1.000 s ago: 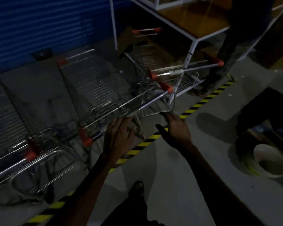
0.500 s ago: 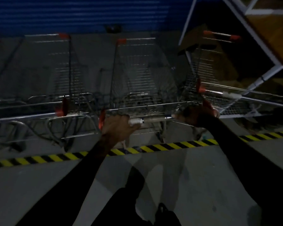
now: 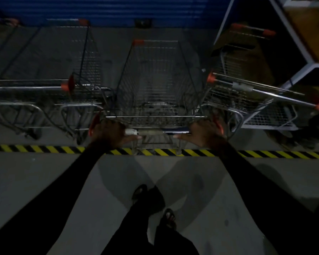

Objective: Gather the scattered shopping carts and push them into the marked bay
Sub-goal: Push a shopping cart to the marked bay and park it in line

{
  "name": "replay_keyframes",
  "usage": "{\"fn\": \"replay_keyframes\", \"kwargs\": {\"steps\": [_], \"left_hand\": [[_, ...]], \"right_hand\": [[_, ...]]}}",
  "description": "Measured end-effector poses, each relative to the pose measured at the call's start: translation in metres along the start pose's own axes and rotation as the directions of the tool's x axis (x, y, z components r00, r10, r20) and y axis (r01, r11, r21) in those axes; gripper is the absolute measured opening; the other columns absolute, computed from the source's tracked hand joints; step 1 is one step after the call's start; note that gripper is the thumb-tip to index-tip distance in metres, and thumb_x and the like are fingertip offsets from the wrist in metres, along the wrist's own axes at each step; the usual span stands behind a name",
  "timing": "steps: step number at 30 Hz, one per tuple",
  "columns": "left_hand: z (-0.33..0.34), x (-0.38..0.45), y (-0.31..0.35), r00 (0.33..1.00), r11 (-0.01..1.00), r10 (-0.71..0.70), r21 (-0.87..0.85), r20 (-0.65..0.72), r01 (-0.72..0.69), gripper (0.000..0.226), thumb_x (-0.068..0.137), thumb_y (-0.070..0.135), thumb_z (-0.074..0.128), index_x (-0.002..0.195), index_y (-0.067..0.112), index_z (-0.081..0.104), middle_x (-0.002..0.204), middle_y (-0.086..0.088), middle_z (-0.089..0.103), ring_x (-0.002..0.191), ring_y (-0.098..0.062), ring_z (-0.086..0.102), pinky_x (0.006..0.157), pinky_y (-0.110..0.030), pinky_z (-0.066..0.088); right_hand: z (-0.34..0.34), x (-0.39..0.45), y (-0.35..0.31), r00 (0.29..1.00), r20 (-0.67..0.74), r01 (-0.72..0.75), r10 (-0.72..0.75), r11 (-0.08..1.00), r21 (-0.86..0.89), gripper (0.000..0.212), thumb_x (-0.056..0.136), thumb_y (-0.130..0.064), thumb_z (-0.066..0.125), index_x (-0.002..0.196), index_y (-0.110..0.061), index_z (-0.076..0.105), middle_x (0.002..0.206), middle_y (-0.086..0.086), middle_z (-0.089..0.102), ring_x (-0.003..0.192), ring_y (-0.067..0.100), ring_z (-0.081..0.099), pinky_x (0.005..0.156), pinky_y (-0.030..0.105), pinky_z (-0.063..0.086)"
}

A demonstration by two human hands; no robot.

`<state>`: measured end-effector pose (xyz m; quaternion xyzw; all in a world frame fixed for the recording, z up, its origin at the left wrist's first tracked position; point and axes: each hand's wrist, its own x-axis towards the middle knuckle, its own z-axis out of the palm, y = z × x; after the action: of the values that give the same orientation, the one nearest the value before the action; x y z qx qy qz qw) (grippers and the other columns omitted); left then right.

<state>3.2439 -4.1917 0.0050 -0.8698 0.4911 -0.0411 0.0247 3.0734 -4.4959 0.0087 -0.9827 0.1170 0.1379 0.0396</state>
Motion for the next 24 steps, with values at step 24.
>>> {"fn": "replay_keyframes", "kwargs": {"steps": [24], "left_hand": [[-0.015,-0.205,0.061,0.95,0.957,-0.257,-0.092,0.178,0.276,0.084,0.071,0.103,0.042,0.099,0.035,0.081,0.103,0.001,0.08,0.106,-0.023,0.074,0.094,-0.033,0.05]], "right_hand": [[0.064,-0.188,-0.112,0.985,-0.058,-0.169,0.165,0.983,-0.073,0.104,0.061,-0.114,0.018,0.069,-0.026,0.072,0.083,-0.001,0.076,0.096,0.021,0.073,0.108,0.043,0.038]]}}
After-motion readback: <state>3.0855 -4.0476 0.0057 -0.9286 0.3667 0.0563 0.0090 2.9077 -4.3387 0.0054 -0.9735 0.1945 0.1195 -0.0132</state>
